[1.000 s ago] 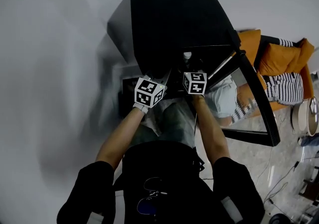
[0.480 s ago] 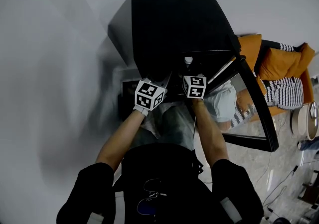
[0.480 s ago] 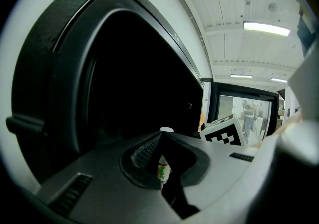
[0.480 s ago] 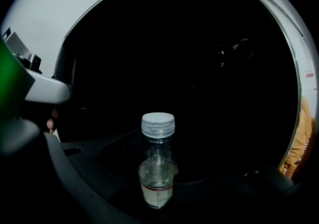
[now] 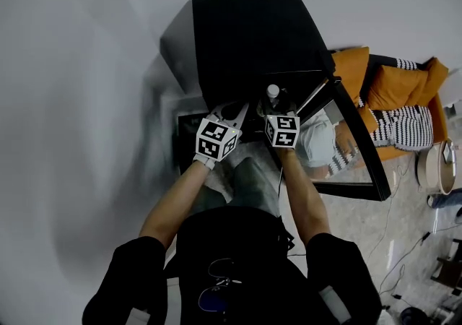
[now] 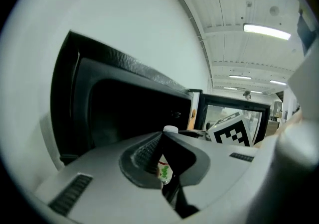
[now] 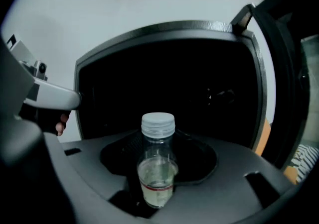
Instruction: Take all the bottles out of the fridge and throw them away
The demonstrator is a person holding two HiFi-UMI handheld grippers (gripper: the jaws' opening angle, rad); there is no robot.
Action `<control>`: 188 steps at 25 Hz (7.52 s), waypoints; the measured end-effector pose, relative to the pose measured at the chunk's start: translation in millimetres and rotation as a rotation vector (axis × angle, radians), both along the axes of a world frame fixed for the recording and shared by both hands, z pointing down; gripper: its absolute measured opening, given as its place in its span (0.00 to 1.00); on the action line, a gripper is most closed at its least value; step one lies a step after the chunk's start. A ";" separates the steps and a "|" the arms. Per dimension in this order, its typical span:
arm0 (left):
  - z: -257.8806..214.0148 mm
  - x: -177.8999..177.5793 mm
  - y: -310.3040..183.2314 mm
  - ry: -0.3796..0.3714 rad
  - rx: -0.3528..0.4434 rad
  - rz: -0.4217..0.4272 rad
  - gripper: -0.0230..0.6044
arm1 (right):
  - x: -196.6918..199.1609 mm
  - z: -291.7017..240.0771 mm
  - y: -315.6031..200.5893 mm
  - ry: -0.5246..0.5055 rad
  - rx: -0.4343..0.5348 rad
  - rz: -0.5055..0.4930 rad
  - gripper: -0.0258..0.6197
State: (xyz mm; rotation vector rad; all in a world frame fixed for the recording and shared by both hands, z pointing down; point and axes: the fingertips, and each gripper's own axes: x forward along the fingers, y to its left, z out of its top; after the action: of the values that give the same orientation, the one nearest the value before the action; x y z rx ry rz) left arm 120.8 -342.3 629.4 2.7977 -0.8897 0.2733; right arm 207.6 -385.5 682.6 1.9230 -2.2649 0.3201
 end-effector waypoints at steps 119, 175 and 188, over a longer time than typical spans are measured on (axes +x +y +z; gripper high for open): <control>283.8 -386.2 80.0 0.063 -0.366 -0.799 0.03 | -400.8 293.9 42.5 0.017 -0.333 -0.759 0.34; -179.7 -141.0 59.3 0.153 -0.039 -0.203 0.03 | -154.4 -233.0 122.2 0.007 0.038 -0.298 0.05; -174.2 -17.7 66.0 0.117 -0.049 0.024 0.03 | -23.0 -224.3 146.9 -0.006 0.031 -0.047 0.05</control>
State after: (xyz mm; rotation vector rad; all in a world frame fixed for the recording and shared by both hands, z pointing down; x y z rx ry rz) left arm 103.2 -276.3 455.2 2.7484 -0.8121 0.1312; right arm 184.6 -238.5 458.3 1.8823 -2.3285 0.2864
